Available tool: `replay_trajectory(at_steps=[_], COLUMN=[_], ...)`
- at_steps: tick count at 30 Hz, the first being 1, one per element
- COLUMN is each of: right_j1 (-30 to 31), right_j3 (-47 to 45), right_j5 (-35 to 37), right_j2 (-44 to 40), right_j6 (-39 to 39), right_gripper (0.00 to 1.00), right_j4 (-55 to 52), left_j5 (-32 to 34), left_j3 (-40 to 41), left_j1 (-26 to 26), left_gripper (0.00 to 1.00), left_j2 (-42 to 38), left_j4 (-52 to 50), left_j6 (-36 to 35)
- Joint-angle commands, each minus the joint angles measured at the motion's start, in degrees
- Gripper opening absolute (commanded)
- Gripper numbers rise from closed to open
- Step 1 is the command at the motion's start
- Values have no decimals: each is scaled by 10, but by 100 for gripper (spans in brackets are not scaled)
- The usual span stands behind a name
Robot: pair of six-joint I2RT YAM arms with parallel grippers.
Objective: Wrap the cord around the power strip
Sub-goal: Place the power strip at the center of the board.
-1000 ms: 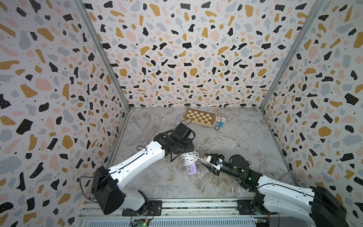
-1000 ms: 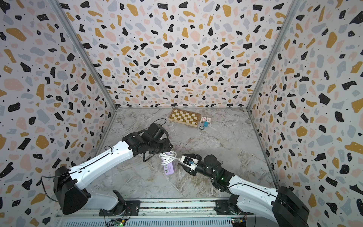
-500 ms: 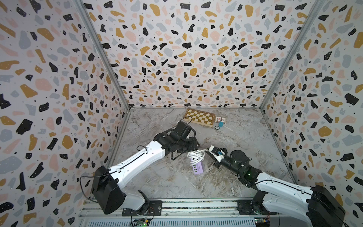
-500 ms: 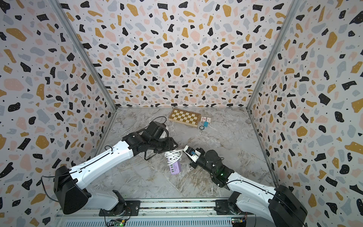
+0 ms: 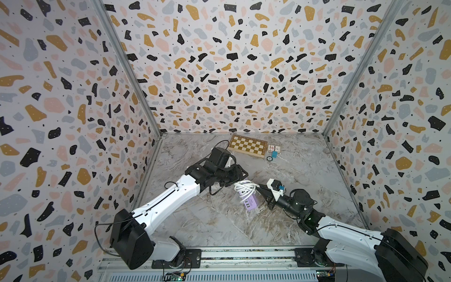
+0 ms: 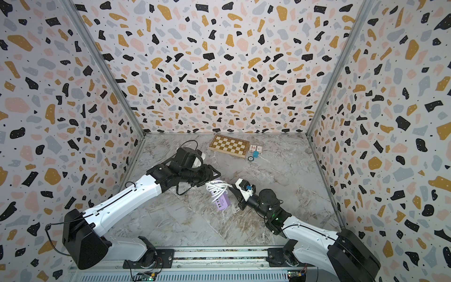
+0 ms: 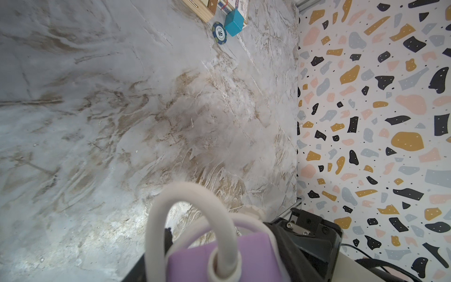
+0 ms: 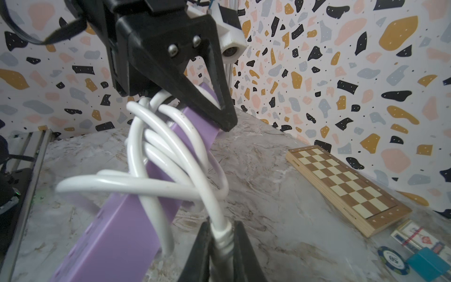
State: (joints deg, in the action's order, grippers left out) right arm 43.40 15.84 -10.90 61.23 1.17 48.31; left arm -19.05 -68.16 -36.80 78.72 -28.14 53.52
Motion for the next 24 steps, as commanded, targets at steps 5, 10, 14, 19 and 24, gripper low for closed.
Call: replay_trajectory(at_steps=[5,10,14,19,24], right_j1=[8,23,27,44,49], right_j3=[-22,-12,13,39,55], right_j5=[16,16,9,19,26], right_j2=[97,163,226,277,332], right_j6=[153,209,250,299,353], right_gripper=[0,1,2,5,7], right_j4=[-14,-7,-23,-27,-21], left_j5=[-22,1,14,3,-11], left_j3=[-4,14,21,28,31], left_j1=[13,13,15,16,16], left_gripper=[0,0,0,0,0], left_j2=[22,51,96,156,211], left_j4=[92,122,137,173,194], left_j6=[11,-7,-31,-68,-102])
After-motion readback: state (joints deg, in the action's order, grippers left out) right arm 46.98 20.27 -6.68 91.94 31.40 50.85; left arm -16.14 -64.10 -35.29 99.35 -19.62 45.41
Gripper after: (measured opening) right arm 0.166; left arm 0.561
